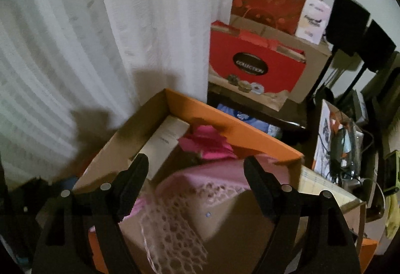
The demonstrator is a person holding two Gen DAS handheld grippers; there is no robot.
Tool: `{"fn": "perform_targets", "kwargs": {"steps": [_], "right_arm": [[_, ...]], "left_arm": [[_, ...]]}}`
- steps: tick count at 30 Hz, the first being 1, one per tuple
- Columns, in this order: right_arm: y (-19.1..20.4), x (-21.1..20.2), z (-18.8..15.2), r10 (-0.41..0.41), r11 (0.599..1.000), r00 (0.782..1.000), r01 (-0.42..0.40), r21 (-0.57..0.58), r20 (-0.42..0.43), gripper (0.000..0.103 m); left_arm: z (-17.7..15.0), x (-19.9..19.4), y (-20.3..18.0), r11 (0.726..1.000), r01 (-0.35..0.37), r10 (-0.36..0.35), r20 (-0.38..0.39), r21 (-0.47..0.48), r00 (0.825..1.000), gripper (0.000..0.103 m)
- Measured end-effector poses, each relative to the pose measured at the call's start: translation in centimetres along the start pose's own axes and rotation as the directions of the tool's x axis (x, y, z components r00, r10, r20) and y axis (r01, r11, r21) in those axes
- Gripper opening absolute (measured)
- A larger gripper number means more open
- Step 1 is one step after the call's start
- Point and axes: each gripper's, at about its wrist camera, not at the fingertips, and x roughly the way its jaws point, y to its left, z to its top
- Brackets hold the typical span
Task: Organize objects
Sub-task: 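Withdraw both grippers from the cardboard box toward the black tray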
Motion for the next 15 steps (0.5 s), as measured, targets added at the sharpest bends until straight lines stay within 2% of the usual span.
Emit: {"fn": "perform_targets", "kwargs": {"steps": [4, 15], "right_arm": [[-1.2, -2.1, -1.6, -0.001, 1.000, 0.999, 0.000, 0.023, 0.035, 0.080], [-4.6, -5.9, -6.2, -0.026, 0.997, 0.998, 0.021, 0.077, 0.064, 0.080]], "left_arm": [[0.1, -0.9, -0.5, 1.000, 0.026, -0.026, 0.018, -0.008, 0.999, 0.061], [0.4, -3.0, -3.5, 0.999, 0.030, -0.032, 0.048, 0.045, 0.998, 0.061]]}}
